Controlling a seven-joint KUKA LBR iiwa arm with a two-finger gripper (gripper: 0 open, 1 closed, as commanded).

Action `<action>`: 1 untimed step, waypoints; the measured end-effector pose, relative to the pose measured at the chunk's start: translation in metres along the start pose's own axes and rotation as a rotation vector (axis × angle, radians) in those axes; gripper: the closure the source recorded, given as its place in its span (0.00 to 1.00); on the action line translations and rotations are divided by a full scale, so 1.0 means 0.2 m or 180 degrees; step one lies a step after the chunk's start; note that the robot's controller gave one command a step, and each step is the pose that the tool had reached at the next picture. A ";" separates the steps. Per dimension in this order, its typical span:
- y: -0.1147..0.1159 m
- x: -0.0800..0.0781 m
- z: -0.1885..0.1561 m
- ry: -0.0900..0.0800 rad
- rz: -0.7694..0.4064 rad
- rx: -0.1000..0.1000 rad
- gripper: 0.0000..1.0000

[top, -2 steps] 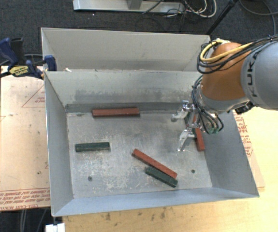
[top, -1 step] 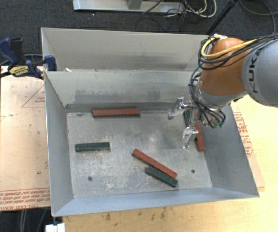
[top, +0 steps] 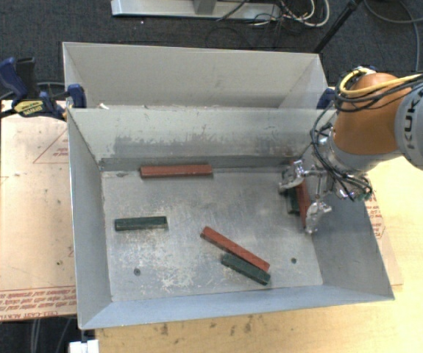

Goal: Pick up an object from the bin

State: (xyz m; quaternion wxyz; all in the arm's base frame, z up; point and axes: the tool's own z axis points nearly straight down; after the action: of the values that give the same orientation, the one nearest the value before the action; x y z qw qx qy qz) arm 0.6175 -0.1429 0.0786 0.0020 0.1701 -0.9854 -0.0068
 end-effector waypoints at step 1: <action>-0.06 -0.01 0.03 -0.0032 -0.0397 0.0017 1.00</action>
Offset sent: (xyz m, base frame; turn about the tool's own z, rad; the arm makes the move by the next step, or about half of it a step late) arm 0.0000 0.0000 0.0000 0.0000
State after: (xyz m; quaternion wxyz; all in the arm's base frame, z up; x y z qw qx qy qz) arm 0.6234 -0.1543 0.0722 -0.0038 0.2311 -0.9729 -0.0051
